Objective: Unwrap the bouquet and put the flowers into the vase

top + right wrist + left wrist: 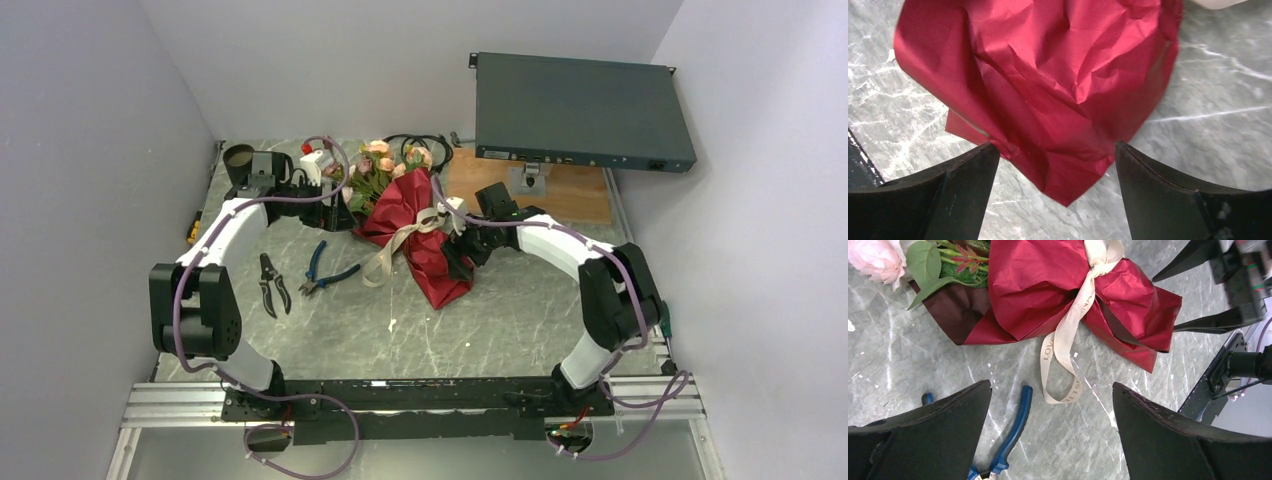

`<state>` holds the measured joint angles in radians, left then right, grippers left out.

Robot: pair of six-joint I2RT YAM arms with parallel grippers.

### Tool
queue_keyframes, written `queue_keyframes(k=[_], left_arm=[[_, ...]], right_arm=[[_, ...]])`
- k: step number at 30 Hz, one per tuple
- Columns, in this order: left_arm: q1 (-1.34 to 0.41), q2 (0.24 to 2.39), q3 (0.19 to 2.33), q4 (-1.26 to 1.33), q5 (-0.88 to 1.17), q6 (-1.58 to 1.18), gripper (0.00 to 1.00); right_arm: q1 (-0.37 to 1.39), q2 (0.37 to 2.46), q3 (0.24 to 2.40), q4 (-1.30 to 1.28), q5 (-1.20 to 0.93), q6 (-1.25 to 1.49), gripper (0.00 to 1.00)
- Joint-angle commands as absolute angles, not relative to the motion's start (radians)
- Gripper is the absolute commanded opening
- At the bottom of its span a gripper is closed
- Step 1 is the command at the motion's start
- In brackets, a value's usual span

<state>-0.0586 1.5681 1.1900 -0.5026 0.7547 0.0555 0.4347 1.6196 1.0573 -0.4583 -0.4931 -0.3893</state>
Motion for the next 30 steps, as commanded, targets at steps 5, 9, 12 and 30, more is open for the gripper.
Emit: queue_keyframes(k=[5,9,12,30], left_arm=[[-0.063,1.581,1.216,-0.458,0.854,0.069,0.87],[-0.064,1.537,1.174,-0.447,0.9,0.141,0.8],[-0.074,1.491,1.135,-0.458,0.94,0.253,0.75],[-0.487,1.617,1.224,-0.323,0.737,0.911,0.42]], right_arm=[[0.501,1.648,1.058,-0.536,-0.656,-0.432,0.69],[0.576,1.577,0.979,-0.544,-0.683,-0.42,0.61],[0.622,1.52,0.928,-0.529,-0.687,-0.395,0.59],[0.258,1.067,0.821,-0.518,-0.613,-0.051,0.64]])
